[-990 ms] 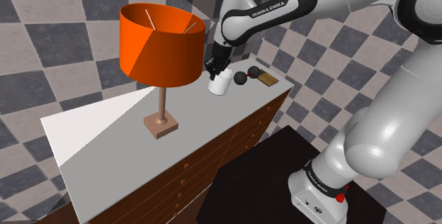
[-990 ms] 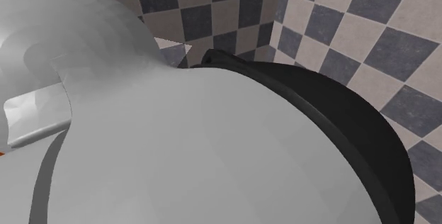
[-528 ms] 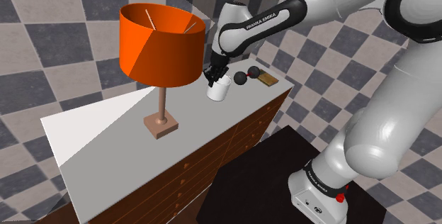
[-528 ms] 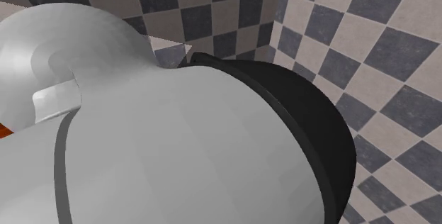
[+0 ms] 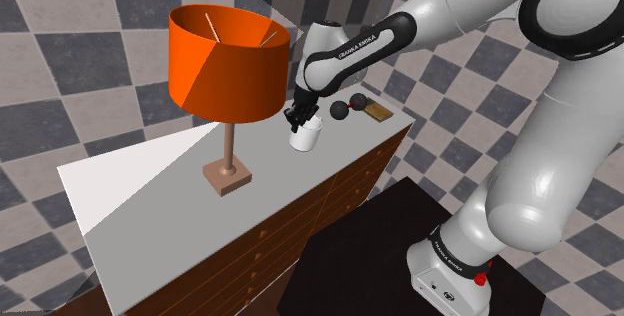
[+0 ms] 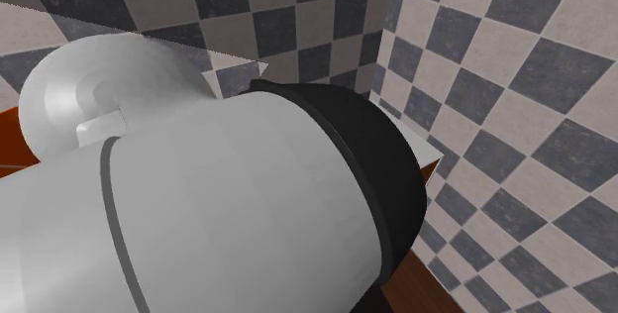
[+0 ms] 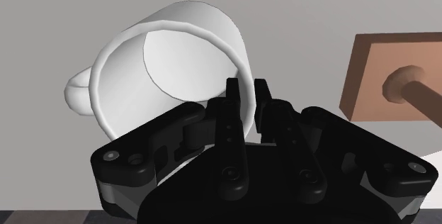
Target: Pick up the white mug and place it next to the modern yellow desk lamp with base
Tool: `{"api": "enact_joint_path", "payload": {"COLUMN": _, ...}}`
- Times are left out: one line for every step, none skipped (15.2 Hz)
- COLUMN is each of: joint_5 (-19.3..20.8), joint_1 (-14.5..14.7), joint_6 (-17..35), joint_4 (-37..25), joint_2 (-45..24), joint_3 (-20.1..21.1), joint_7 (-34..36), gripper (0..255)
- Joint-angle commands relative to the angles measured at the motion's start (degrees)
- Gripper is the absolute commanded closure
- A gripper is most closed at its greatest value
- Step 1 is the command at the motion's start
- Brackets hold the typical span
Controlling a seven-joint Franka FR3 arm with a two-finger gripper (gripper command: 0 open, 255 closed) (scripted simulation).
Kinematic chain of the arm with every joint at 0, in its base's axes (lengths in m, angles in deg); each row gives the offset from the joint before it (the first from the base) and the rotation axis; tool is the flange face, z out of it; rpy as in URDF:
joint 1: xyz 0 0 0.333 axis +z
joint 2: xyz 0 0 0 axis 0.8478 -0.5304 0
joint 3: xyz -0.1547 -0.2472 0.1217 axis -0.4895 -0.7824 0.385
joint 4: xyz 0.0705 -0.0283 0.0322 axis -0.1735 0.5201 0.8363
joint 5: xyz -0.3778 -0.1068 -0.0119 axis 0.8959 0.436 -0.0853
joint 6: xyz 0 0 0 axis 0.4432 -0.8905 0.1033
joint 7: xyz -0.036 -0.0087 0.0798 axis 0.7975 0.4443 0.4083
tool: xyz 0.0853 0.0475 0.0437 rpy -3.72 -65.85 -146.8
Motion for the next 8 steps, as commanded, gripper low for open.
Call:
{"api": "enact_joint_path", "payload": {"joint_5": 0.0, "joint_1": 0.0, "joint_6": 1.5, "joint_4": 0.3, "joint_2": -1.1, "joint_3": 0.0, "joint_7": -0.1, "gripper": 255}}
{"api": "enact_joint_path", "payload": {"joint_5": 0.0, "joint_1": 0.0, "joint_6": 2.2, "joint_4": 0.4, "joint_2": -1.8, "joint_3": 0.0, "joint_7": -0.1, "gripper": 255}}
{"api": "enact_joint_path", "payload": {"joint_5": -0.1, "joint_1": 0.0, "joint_6": 2.9, "joint_4": 0.5, "joint_2": -2.4, "joint_3": 0.0, "joint_7": -0.1, "gripper": 255}}
{"api": "enact_joint_path", "payload": {"joint_5": -0.1, "joint_1": 0.0, "joint_6": 3.6, "joint_4": 0.5, "joint_2": -3.0, "joint_3": 0.0, "joint_7": -0.1, "gripper": 255}}
{"api": "enact_joint_path", "payload": {"joint_5": -0.1, "joint_1": 0.0, "joint_6": 4.2, "joint_4": 0.6, "joint_2": -3.6, "joint_3": 0.0, "joint_7": -0.1, "gripper": 255}}
{"api": "enact_joint_path", "payload": {"joint_5": -0.1, "joint_1": -0.1, "joint_6": 4.9, "joint_4": 0.6, "joint_2": -4.3, "joint_3": 0.0, "joint_7": -0.1, "gripper": 255}}
{"api": "enact_joint_path", "payload": {"joint_5": -0.1, "joint_1": -0.1, "joint_6": 5.6, "joint_4": 0.6, "joint_2": -4.9, "joint_3": 0.0, "joint_7": -0.1, "gripper": 255}}
{"api": "enact_joint_path", "payload": {"joint_5": -0.1, "joint_1": -0.1, "joint_6": 6.2, "joint_4": 0.6, "joint_2": -5.6, "joint_3": 0.0, "joint_7": -0.1, "gripper": 255}}
